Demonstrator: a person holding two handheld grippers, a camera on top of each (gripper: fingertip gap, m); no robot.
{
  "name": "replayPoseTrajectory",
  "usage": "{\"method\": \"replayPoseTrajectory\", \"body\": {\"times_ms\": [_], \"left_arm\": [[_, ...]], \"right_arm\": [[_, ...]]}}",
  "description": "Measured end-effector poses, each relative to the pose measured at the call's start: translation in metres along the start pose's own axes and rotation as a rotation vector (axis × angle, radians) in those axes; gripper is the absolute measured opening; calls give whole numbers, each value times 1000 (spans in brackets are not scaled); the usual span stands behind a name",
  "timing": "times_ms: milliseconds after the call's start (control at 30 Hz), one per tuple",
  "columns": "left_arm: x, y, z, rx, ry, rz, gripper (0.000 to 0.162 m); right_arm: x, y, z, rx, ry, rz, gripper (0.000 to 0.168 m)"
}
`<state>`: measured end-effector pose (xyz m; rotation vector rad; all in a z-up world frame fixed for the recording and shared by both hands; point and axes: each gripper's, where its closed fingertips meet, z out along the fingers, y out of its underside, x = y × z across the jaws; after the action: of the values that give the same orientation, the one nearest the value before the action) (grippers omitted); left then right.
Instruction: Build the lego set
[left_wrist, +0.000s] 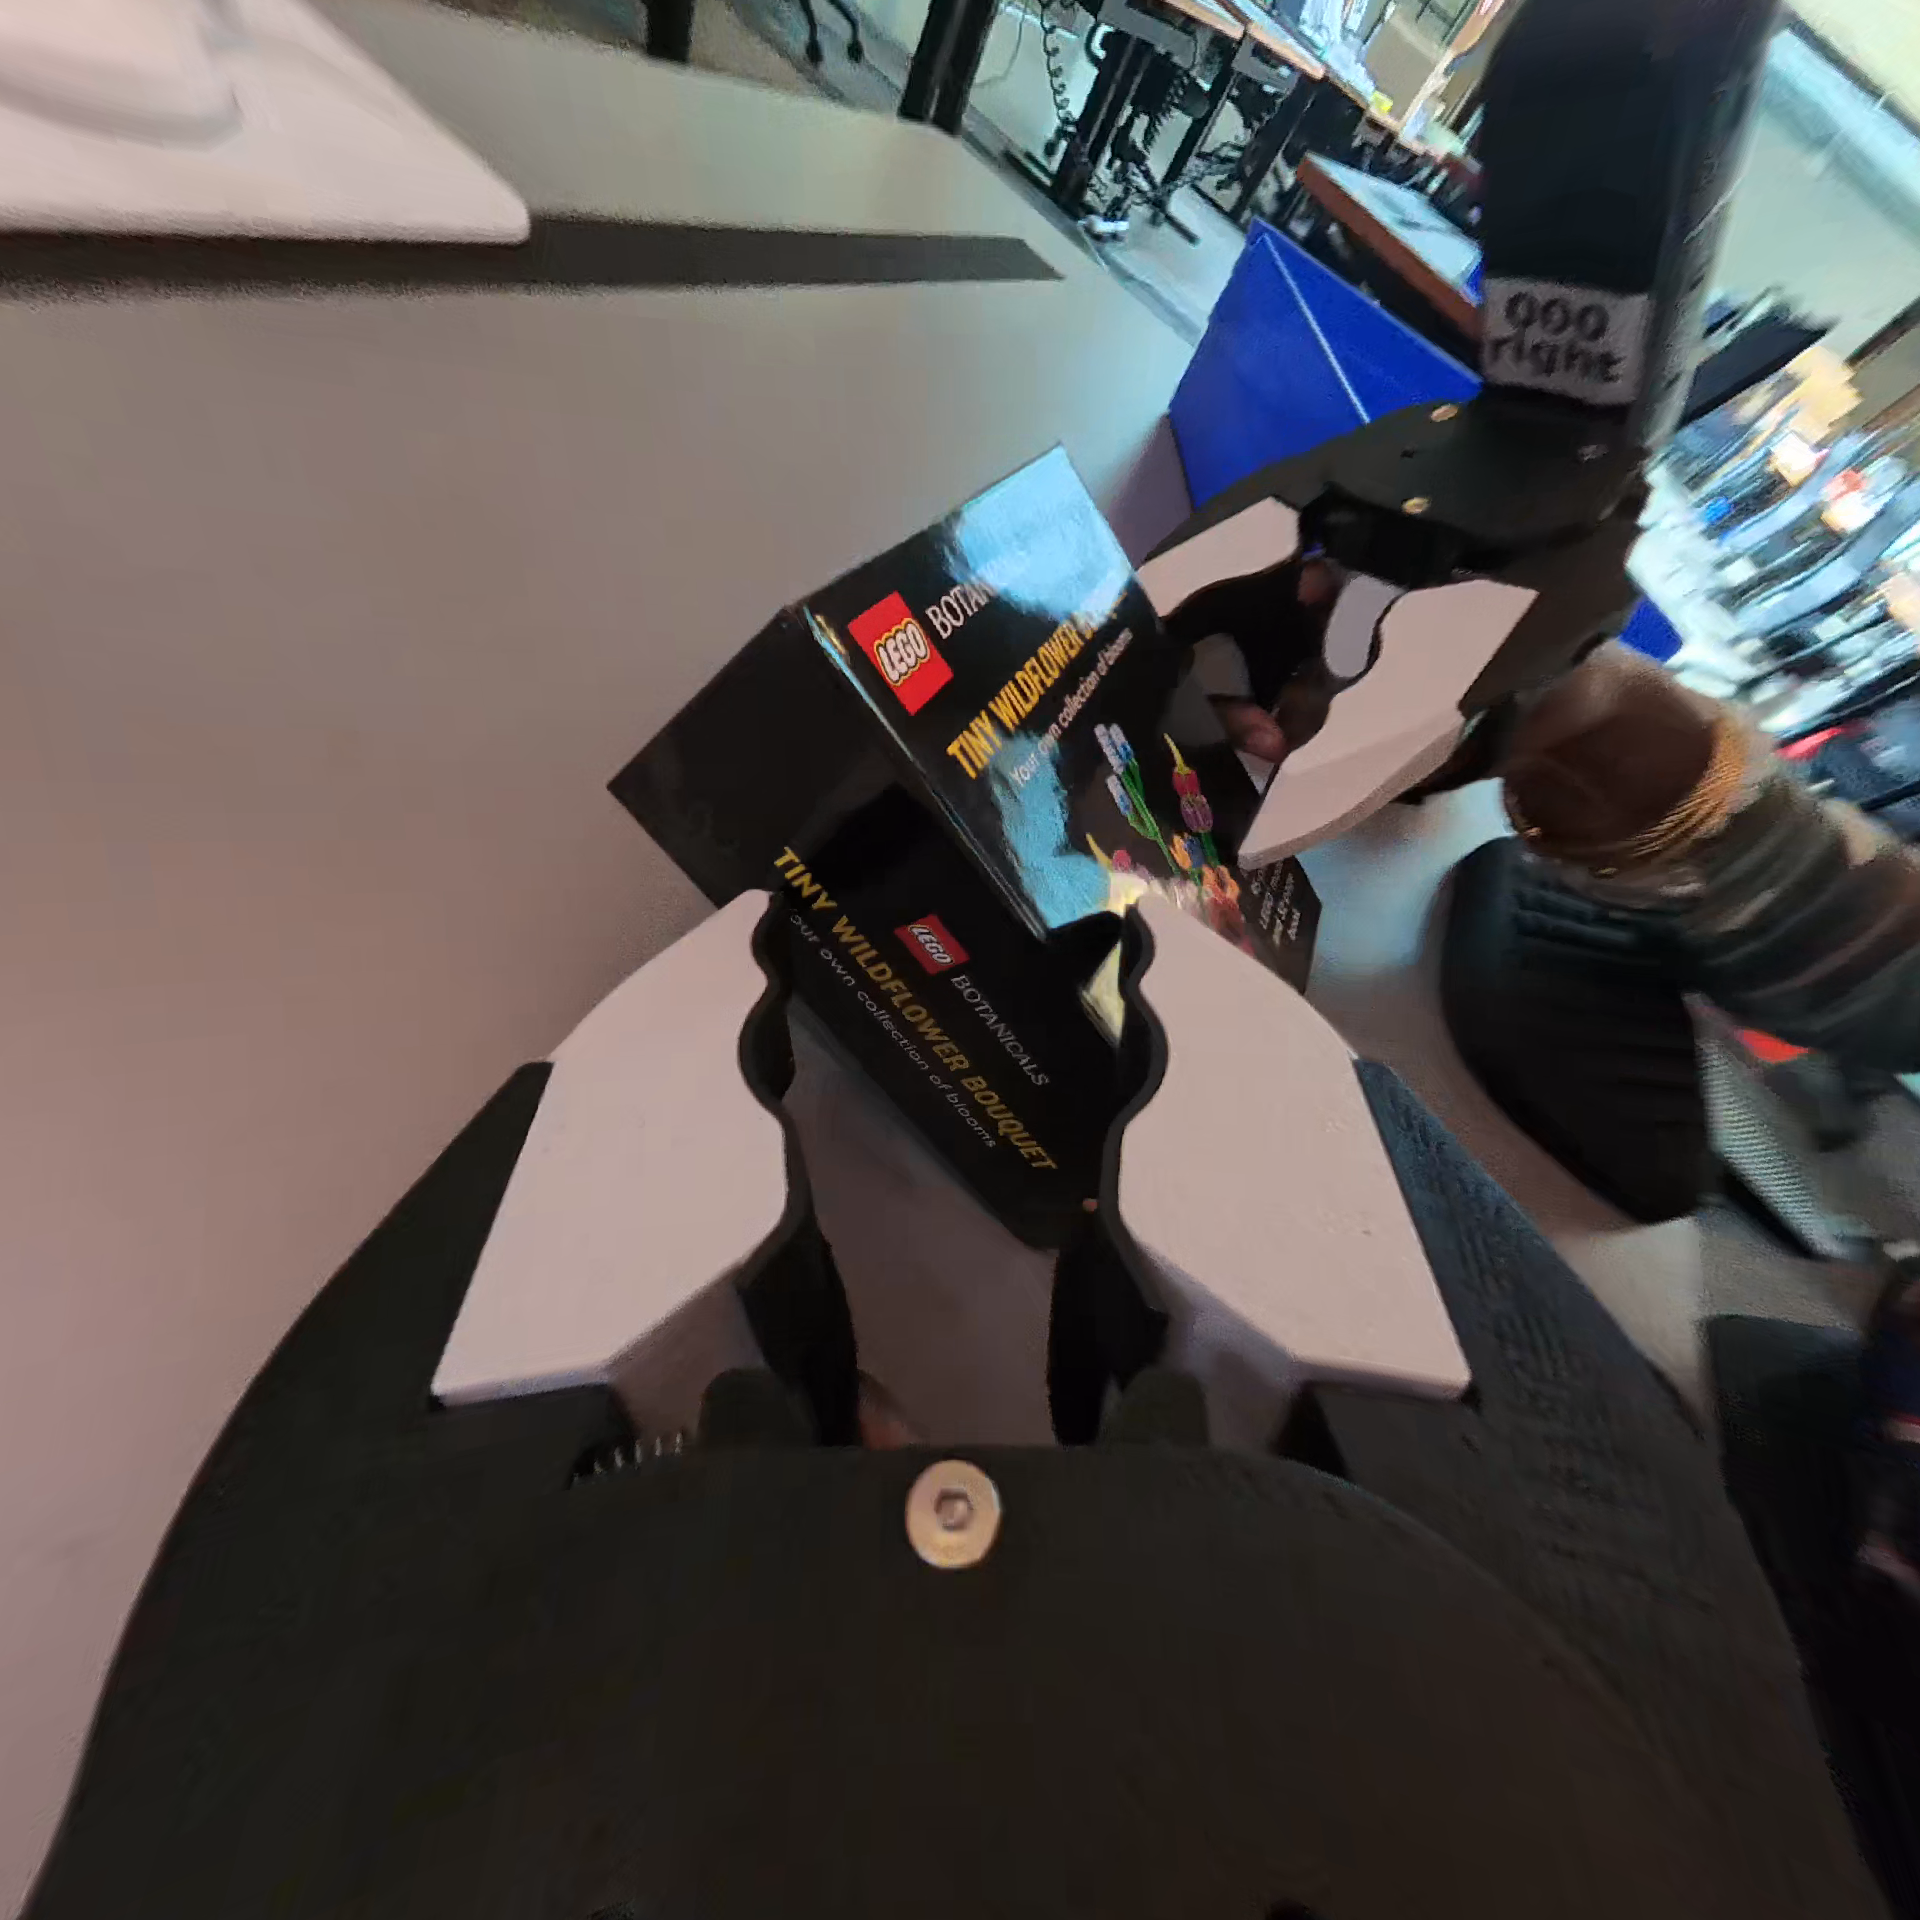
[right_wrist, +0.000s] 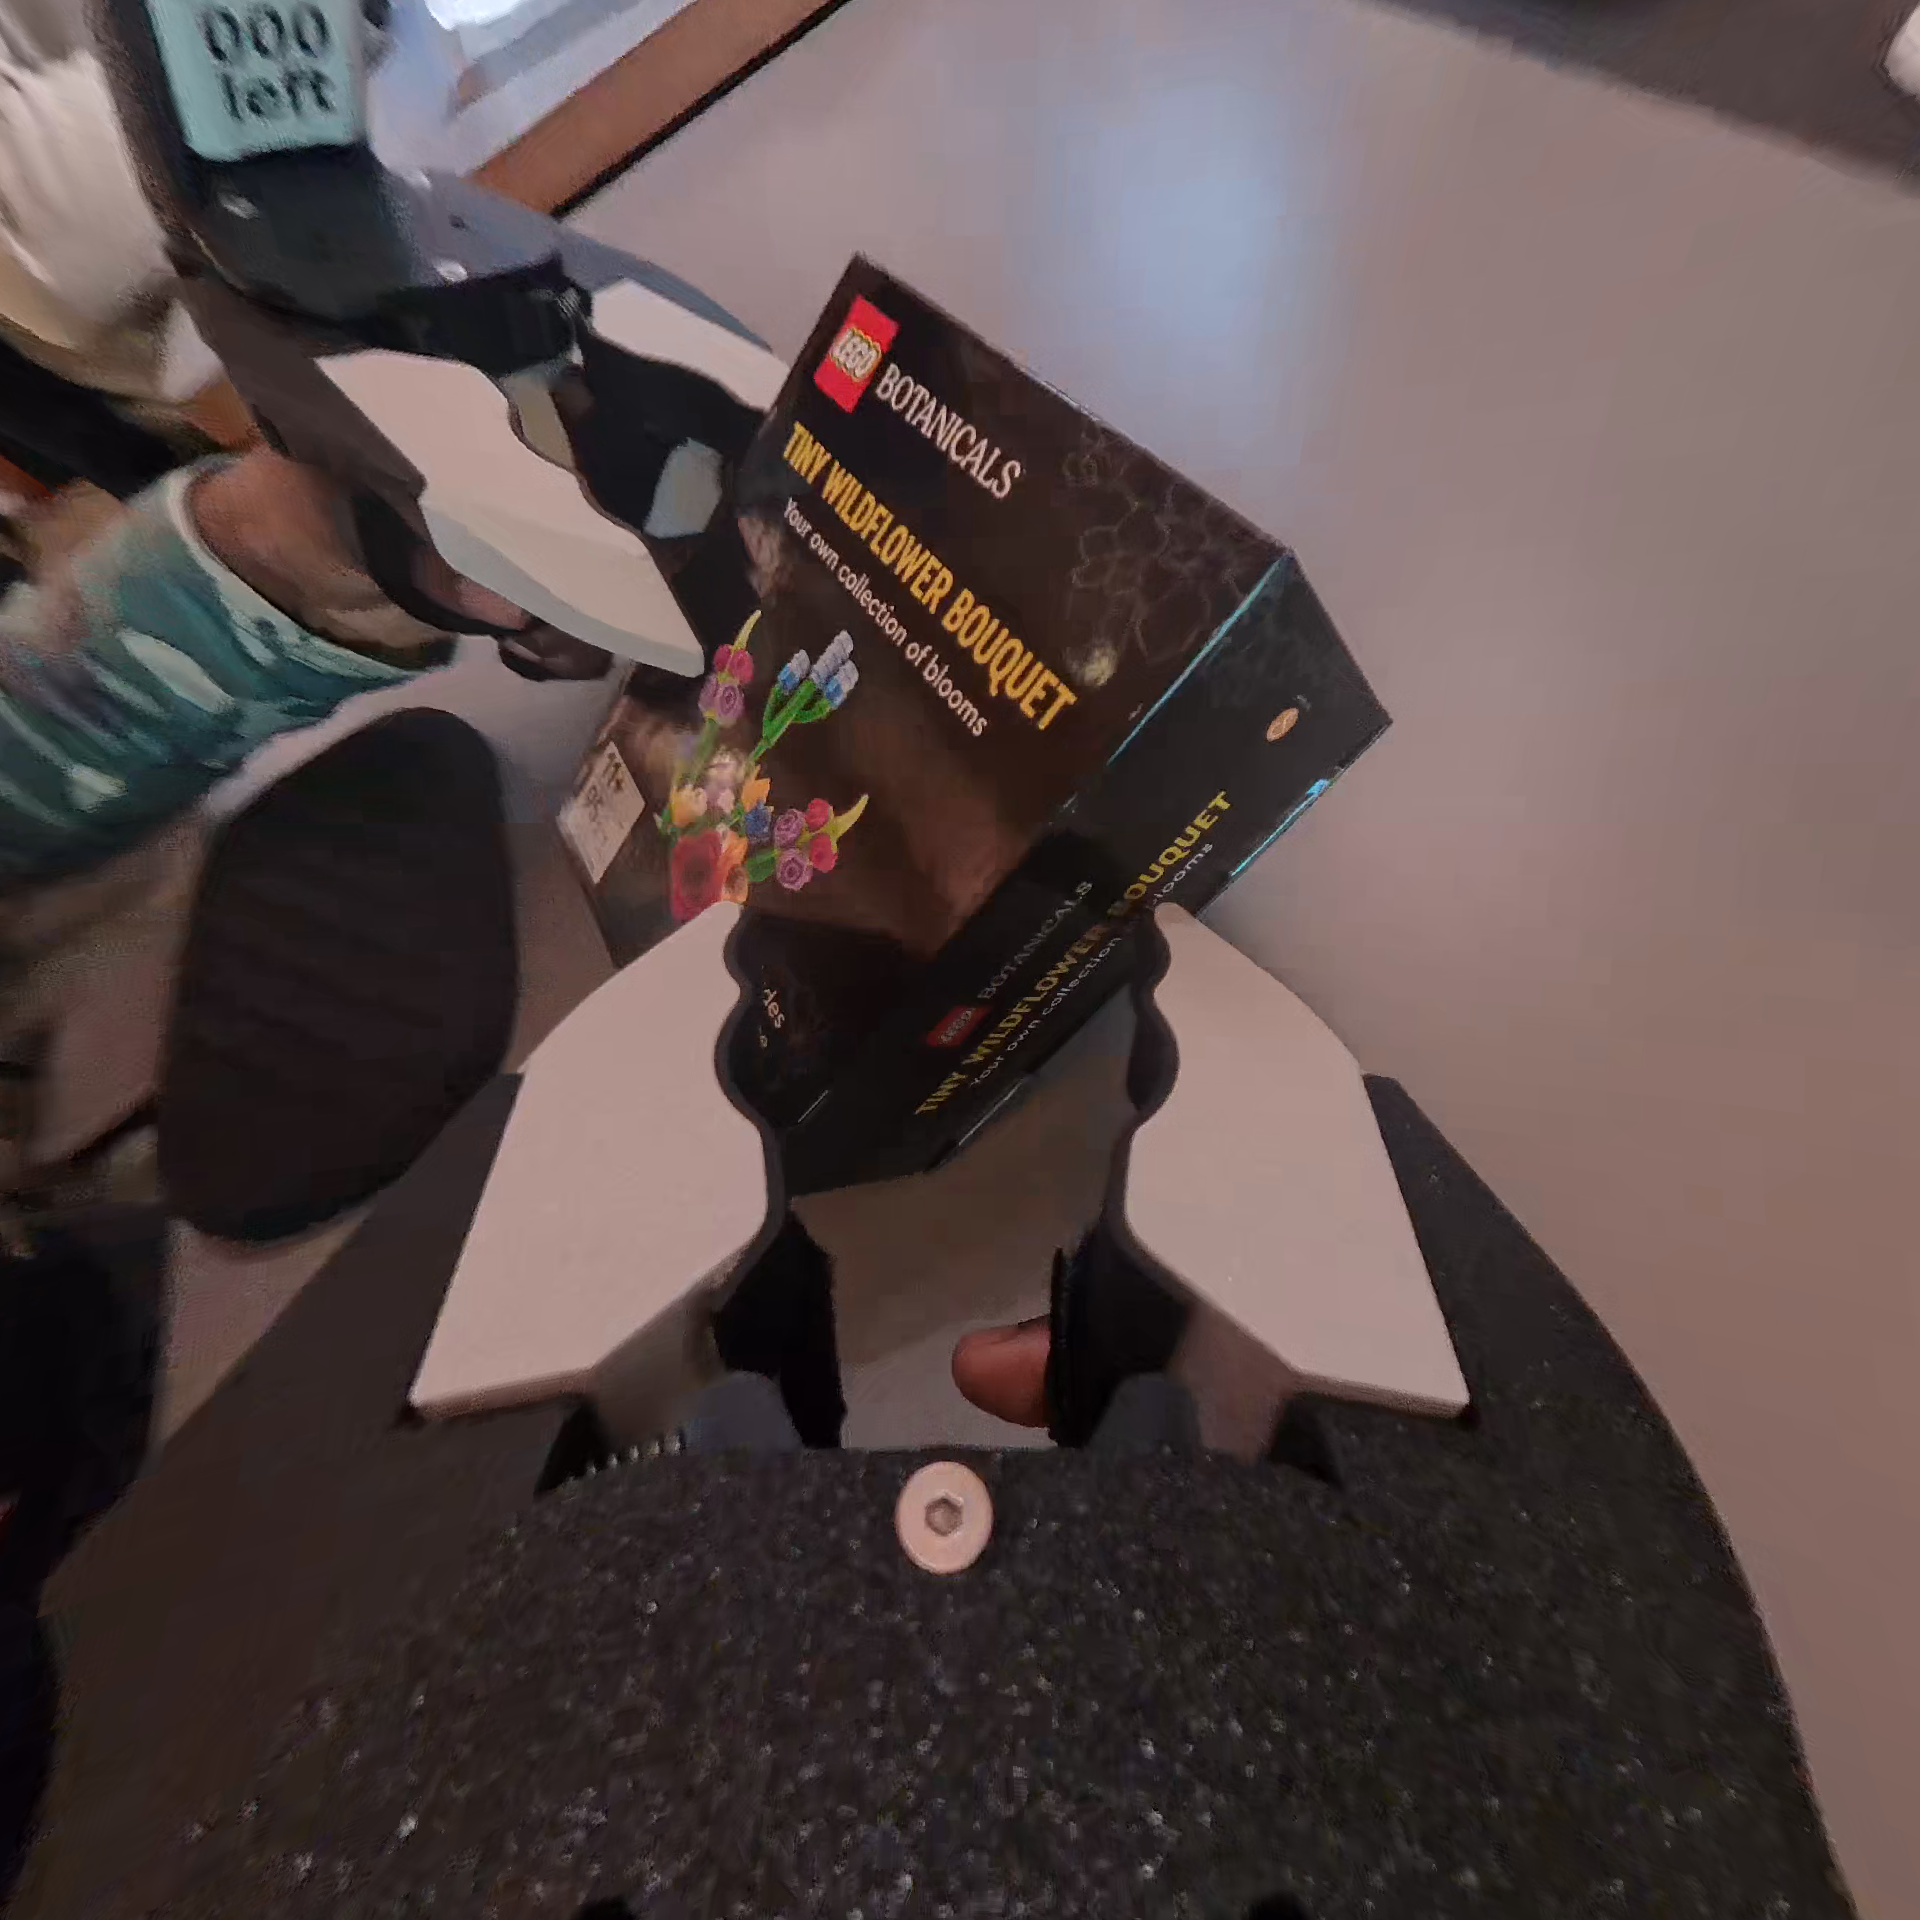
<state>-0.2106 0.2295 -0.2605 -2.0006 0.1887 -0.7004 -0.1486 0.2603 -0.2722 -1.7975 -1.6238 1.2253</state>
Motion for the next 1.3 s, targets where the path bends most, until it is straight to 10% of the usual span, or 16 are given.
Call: {"method": "replayPoseTrajectory", "body": {"times_ms": [333,833,1300], "left_arm": [[31,-20,7,135,-74,523,49],[49,-8,14,183,-60,647,42],[-27,-54,46,157,-145,658,40]], "right_arm": [[6,2,-32,58,418,-543,67],[1,17,-48,100,622,-646,58],[77,-29,-25,85,681,-618,57]]}}
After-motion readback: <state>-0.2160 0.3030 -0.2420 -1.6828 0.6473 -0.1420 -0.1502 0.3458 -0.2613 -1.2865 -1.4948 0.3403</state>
